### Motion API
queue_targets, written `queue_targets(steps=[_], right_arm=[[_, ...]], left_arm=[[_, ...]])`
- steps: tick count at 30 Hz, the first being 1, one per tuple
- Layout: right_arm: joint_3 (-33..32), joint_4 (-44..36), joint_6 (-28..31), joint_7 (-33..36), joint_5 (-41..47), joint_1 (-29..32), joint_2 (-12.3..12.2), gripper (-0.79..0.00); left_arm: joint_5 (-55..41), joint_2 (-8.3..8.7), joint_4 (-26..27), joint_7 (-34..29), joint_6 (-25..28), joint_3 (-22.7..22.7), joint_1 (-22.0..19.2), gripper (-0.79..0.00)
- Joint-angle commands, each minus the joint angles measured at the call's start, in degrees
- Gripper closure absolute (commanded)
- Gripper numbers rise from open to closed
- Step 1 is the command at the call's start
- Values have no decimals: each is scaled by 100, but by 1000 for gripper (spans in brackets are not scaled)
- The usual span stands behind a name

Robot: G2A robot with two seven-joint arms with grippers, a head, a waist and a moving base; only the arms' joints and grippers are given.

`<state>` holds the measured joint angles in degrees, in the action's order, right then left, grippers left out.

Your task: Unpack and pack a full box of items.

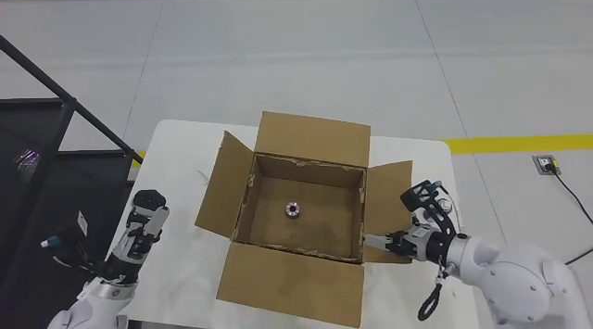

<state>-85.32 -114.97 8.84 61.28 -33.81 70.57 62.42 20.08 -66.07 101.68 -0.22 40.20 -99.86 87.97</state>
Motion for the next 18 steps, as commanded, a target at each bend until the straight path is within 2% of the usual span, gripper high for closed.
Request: queue_targets(steps=[1, 15, 18], right_arm=[[102, -14, -19, -31, -24, -53, 0, -785], [815, 121, -413, -388, -533, -607, 35, -785], [805, 66, -523, -358, -549, -672, 30, -785]], left_arm=[[-3, -2, 3, 33, 16, -33, 34, -785], [-91, -18, -82, 138, 140, -166, 165, -785], [-129, -23, -104, 176, 192, -203, 206, -785]])
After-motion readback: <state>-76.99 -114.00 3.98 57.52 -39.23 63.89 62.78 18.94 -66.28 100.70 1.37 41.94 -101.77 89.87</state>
